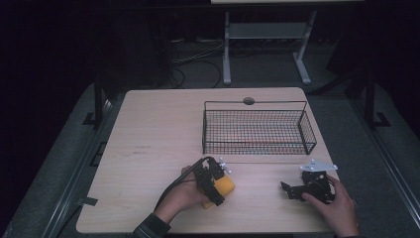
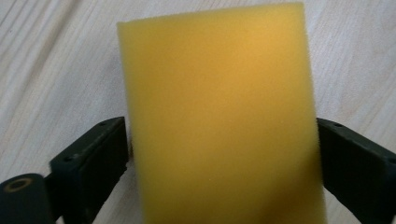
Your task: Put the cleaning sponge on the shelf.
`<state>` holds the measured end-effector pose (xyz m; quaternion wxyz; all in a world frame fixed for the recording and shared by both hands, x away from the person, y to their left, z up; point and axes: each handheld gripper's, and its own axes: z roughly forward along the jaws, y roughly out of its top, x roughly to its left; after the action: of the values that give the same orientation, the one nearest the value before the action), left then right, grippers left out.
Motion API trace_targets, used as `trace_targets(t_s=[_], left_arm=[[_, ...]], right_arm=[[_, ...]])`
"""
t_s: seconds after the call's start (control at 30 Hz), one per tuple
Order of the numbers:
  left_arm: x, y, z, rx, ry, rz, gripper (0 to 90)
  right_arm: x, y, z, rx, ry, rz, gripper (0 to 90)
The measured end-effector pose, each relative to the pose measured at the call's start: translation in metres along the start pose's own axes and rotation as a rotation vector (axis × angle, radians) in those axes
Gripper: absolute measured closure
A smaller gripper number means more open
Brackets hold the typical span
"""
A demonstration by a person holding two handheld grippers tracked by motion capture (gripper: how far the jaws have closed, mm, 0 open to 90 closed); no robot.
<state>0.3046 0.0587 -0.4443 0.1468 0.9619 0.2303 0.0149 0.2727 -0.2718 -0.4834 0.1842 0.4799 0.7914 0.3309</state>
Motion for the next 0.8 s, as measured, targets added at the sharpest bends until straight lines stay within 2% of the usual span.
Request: trace_targets(t_s=[0.1,0.23,0.4,0.8], left_arm=[[0.0003,-0.0001,-0.0006,-0.001,-0.007,0.001,13.6],[0.0004,-0.0002,-0.0002,0.001,-0.01,0.002,14.4],[0.002,-0.0006,-0.0031,-0.012,-0.007,0.003,20.2],[0.0041,-0.0015,-0.0098,-0.041,-0.014,0.001,21.8]], right_arm=[[0.0,0.0,0.0,0.0,0.0,0.0,1.1],[0.0,0.0,0.0,0.0,0.0,0.0,1.2],[0.0,0.0,0.0,0.0,0.0,0.0,1.1],[0.0,0.0,0.0,0.0,0.0,0.0,1.2]])
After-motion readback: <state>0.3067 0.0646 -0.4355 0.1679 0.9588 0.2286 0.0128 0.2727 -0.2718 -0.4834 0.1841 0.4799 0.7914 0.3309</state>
